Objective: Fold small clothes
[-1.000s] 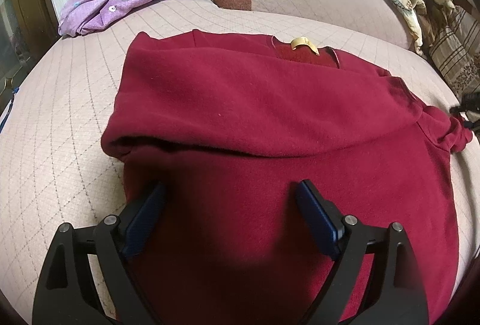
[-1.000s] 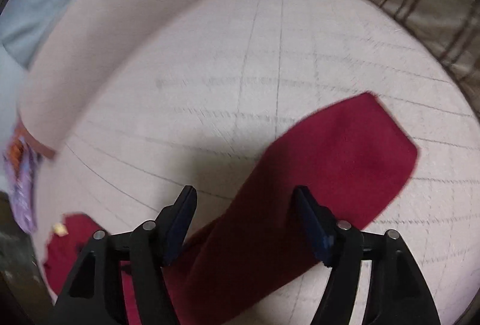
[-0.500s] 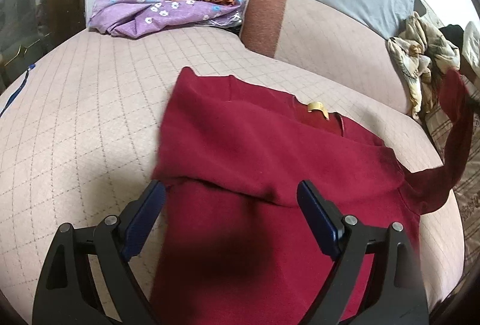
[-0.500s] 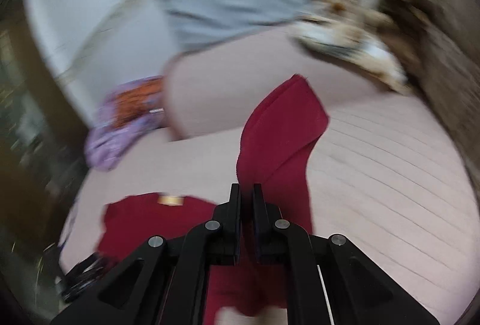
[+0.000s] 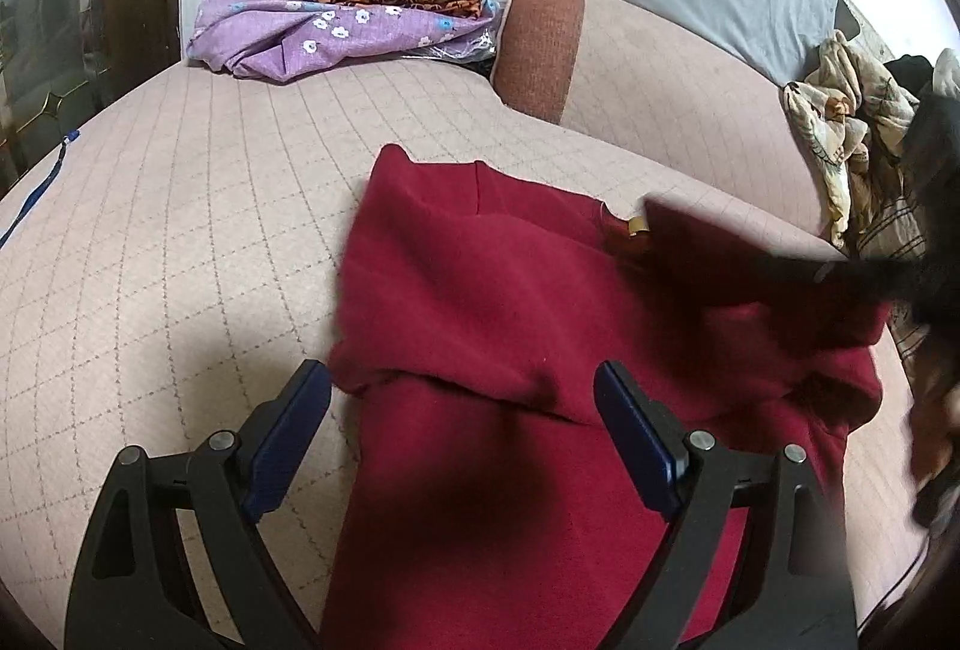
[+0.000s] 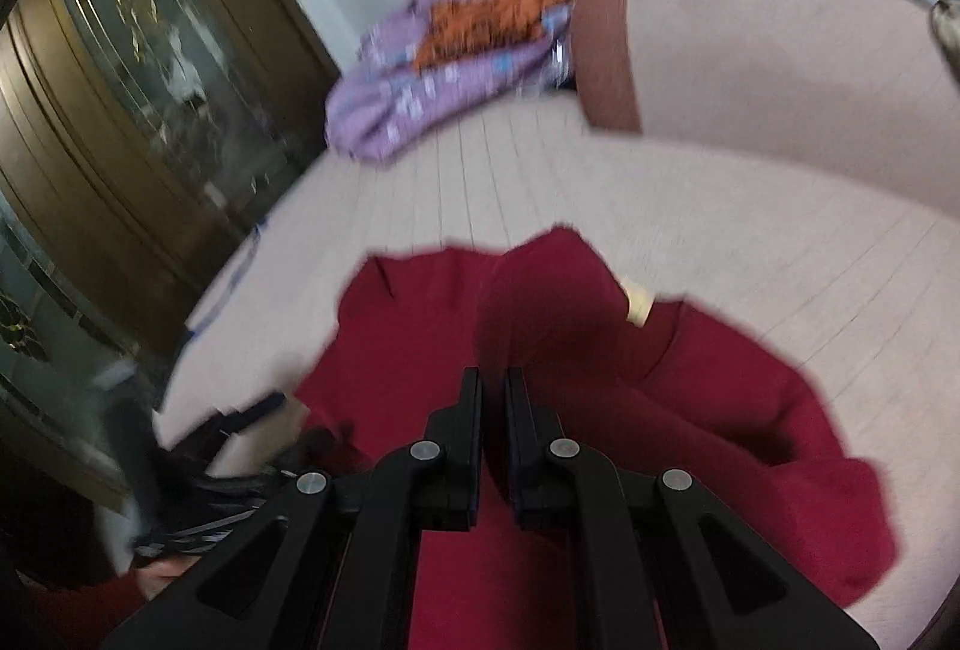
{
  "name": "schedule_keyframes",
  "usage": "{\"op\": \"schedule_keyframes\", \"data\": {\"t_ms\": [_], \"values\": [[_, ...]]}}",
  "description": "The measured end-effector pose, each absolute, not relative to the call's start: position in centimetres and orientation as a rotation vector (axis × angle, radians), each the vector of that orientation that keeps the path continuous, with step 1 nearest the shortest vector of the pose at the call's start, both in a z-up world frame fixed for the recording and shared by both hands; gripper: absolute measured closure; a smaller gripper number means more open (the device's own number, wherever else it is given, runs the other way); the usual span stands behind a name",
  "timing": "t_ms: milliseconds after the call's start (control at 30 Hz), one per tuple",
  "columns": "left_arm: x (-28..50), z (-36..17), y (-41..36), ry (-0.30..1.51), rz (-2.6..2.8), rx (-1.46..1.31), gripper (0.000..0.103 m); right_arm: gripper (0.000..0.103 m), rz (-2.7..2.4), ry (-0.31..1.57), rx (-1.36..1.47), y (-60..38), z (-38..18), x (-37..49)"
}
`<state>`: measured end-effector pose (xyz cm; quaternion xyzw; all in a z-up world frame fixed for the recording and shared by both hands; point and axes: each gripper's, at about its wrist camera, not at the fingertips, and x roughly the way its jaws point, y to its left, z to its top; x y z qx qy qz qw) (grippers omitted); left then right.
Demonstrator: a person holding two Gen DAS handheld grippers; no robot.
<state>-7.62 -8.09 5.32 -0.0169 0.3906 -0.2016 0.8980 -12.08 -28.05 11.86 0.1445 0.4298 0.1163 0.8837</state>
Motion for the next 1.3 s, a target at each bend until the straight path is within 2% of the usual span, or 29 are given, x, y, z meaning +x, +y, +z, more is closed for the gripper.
{"op": "schedule_keyframes", "data": {"t_ms": [100, 200, 267, 333, 467, 600, 767, 933, 1033, 1167, 1200, 1267, 1300], "values": [[-7.6, 5.2, -8.1, 0.812, -0.415, -0.029, 0.013, 0.092, 0.259, 1.003, 0.338, -27.3, 7.8, -11.2], [-7.7, 5.2, -8.1, 0.811, -0.415, -0.029, 0.013, 0.083, 0.246, 1.051, 0.328, -27.2, 7.0, -12.0], [-7.7, 5.2, -8.2, 0.809, -0.417, -0.022, 0.013, 0.063, 0.242, 1.023, 0.315, -27.8, 8.3, -13.4], [-7.8, 5.1, -8.4, 0.810, -0.417, -0.012, 0.013, 0.052, 0.237, 0.973, 0.331, -28.3, 9.8, -15.5], [-8.0, 5.1, -8.6, 0.813, -0.423, -0.010, 0.013, 0.044, 0.183, 0.914, 0.261, -28.8, 11.2, -18.6], [-8.0, 5.1, -8.6, 0.814, -0.422, -0.004, 0.013, 0.044, 0.168, 0.954, 0.111, -26.8, 10.1, -18.0], [-7.6, 4.8, -8.0, 0.837, -0.411, -0.034, 0.013, 0.044, 0.209, 0.991, 0.093, -24.4, 8.0, -16.4], [-7.9, 4.8, -8.5, 0.829, -0.423, -0.007, 0.013, 0.046, 0.142, 0.929, 0.129, -25.4, 6.8, -15.0], [-8.0, 4.9, -8.6, 0.831, -0.429, -0.008, 0.013, 0.046, 0.059, 0.944, 0.247, -28.5, 6.1, -14.1], [-8.2, 5.3, -8.7, 0.821, -0.474, -0.029, 0.013, 0.045, 0.070, 0.934, 0.357, -31.0, 7.8, -16.3], [-8.3, 5.5, -8.8, 0.823, -0.486, -0.034, 0.013, 0.044, 0.090, 0.920, 0.390, -31.5, 8.6, -17.6], [-8.5, 5.9, -9.3, 0.832, -0.521, -0.042, 0.013, 0.034, 0.103, 0.871, 0.431, -32.4, 10.0, -20.4], [-8.5, 6.3, -9.6, 0.822, -0.529, -0.036, 0.013, 0.034, 0.075, 0.833, 0.435, -33.1, 10.8, -22.3]]}}
